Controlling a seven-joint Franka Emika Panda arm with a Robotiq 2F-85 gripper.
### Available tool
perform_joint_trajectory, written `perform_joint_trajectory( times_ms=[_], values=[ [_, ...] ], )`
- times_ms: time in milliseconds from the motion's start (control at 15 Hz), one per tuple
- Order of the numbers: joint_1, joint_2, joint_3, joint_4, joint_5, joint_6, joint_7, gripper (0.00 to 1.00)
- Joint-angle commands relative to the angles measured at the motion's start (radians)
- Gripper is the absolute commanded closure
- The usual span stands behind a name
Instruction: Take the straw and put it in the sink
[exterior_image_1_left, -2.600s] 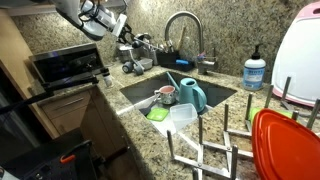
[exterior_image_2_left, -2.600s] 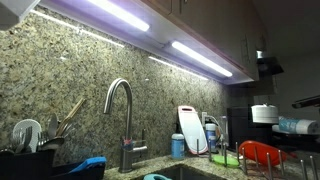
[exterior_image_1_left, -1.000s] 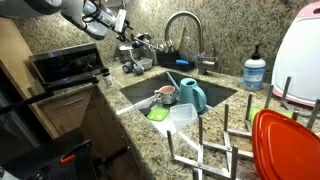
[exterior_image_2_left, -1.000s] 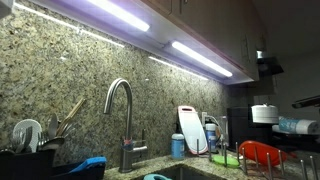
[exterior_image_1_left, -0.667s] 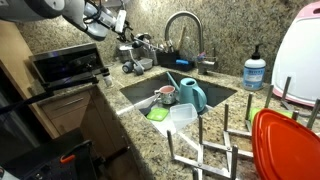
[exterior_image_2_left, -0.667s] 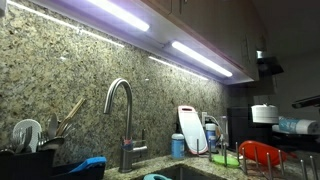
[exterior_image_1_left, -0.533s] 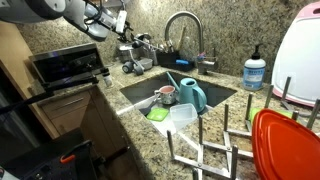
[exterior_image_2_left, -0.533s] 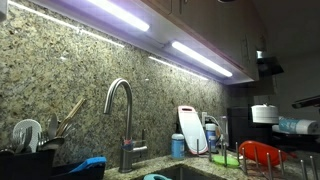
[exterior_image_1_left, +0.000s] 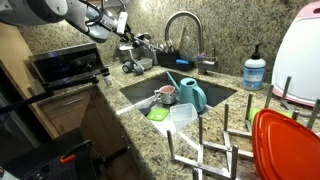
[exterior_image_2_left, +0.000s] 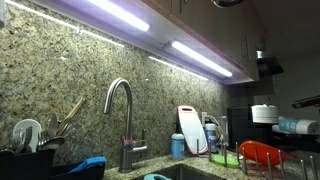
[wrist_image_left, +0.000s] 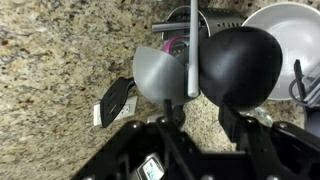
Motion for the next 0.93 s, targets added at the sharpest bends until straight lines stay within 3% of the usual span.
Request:
perform_joint_trajectory(
  times_ms=[0, 200, 533, 600, 733, 867],
  values=[
    [0.002, 0.021, 0.001, 0.045, 0.032, -0.006, -0.044, 0.8],
    [0.003, 0.024, -0.002, 0.05, 0.044, -0.006, -0.039, 1.0],
    [-0.001, 0.024, 0.002, 0.048, 0.063, -0.003, -0.033, 1.0],
    [-0.003, 0.022, 0.006, 0.042, 0.076, -0.009, -0.032, 0.74],
    [-0.009, 0.01, 0.014, 0.02, 0.078, -0.015, -0.012, 0.66],
    [-0.01, 0.011, 0.013, 0.019, 0.082, -0.022, -0.009, 0.51]
  ],
)
